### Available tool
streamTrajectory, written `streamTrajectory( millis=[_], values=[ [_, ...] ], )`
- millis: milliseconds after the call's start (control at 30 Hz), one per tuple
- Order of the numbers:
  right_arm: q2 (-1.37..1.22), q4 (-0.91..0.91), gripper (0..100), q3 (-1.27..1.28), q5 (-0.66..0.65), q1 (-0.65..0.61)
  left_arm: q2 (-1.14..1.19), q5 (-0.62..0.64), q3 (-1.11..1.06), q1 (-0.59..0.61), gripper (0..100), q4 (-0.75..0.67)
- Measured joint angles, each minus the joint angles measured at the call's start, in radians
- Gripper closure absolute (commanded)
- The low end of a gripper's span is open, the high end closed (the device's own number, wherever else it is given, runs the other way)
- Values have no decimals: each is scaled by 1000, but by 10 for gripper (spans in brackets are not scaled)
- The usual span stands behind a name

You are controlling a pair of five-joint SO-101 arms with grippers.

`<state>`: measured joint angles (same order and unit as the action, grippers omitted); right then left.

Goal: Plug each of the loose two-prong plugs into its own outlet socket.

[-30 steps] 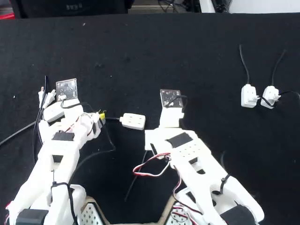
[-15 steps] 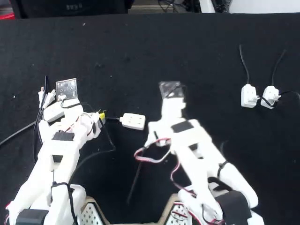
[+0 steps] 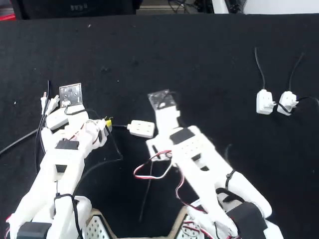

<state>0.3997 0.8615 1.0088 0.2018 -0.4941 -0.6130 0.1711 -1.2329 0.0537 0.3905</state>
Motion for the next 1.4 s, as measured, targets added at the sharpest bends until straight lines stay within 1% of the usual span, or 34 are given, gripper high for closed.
streamTrajectory(
  millis=[67, 133, 333, 400, 533, 733, 800, 933, 1067, 1133, 1400],
  values=[
    [0, 3, 717, 0, 23, 2, 0, 0, 0, 0, 748, 0],
    [0, 3, 686, 0, 69, 3, 0, 0, 0, 0, 748, 0],
    [0, 2, 685, 14, 141, -11, 0, 0, 0, 0, 748, 0],
    [-12, -23, 716, 25, 149, -28, 0, 0, 0, 0, 748, 0],
    [-123, -64, 833, 11, 152, -29, 0, 0, 0, 0, 748, 0],
    [-295, 43, 989, -161, 152, -6, 0, 0, 0, 0, 748, 0],
    [-311, 71, 983, -190, 138, 32, 0, 0, 0, 0, 748, 0],
    [-304, 78, 987, -199, 71, 83, 0, 0, 0, 0, 748, 0],
    [-235, 84, 987, -203, -21, 186, 0, 2, 0, 0, 748, 0],
    [-201, 84, 987, -216, -104, 218, 0, 2, 0, 0, 748, 0],
    [-149, 84, 987, -222, -511, 308, 0, 2, 0, 0, 748, 0]
  ],
)
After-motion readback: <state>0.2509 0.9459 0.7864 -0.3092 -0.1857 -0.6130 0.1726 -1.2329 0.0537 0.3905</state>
